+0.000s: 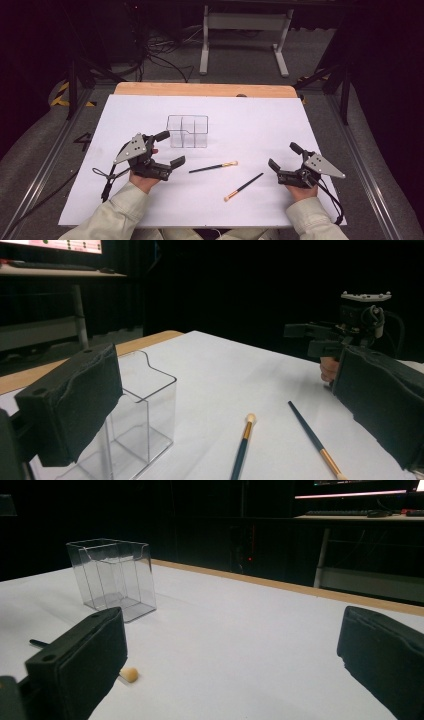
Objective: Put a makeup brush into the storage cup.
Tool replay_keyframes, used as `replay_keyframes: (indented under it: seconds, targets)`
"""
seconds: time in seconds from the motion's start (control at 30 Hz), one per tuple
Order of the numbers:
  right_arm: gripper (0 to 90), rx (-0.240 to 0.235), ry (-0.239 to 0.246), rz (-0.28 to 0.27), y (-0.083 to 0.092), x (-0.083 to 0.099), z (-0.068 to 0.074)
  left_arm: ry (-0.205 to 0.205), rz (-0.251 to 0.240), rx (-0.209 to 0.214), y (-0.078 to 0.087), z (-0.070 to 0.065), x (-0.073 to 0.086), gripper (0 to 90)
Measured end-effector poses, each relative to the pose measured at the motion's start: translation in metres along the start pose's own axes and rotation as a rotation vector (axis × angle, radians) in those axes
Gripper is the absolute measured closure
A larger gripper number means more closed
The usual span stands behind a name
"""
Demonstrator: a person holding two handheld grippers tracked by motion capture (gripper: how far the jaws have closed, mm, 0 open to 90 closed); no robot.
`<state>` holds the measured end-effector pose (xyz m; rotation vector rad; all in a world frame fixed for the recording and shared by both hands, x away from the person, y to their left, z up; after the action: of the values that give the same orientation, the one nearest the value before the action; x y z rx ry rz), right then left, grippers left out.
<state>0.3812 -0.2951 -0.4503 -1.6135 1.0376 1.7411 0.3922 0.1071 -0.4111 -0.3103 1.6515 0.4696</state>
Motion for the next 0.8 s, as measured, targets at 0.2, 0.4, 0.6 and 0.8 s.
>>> replay_keyframes:
  seconds: [0.2, 0.4, 0.6, 0.8]
  targets:
    - [0.1, -0.002, -0.004, 0.002, 0.0, 0.0, 0.0, -0.004, 0.011, 0.038, -0.011, -0.004, -0.006, 0.0]
    - [0.1, -0.003, -0.004, 0.001, 0.0, 0.0, 0.0, 0.001, 0.024, 0.076, -0.024, -0.008, -0.009, 0.1]
    - [0.1, -0.002, -0.004, 0.002, 0.0, 0.0, 0.0, 0.01, 0.028, 0.108, -0.034, -0.011, -0.014, 0.0]
    - [0.1, 0.0, -0.009, 0.003, 0.001, 0.0, 0.0, 0.012, 0.055, 0.135, -0.046, -0.014, -0.016, 0.0]
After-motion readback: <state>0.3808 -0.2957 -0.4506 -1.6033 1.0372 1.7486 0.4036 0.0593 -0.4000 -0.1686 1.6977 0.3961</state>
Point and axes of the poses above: each handheld gripper's, and its own axes: y roughly backward along the jaws, x roughly out of its underside, z roughly to its left, the point moved 5 cm from there along -y, roughly forward along the jaws, and after that the axes turned 4 degrees about z, right-handed, at the moved point
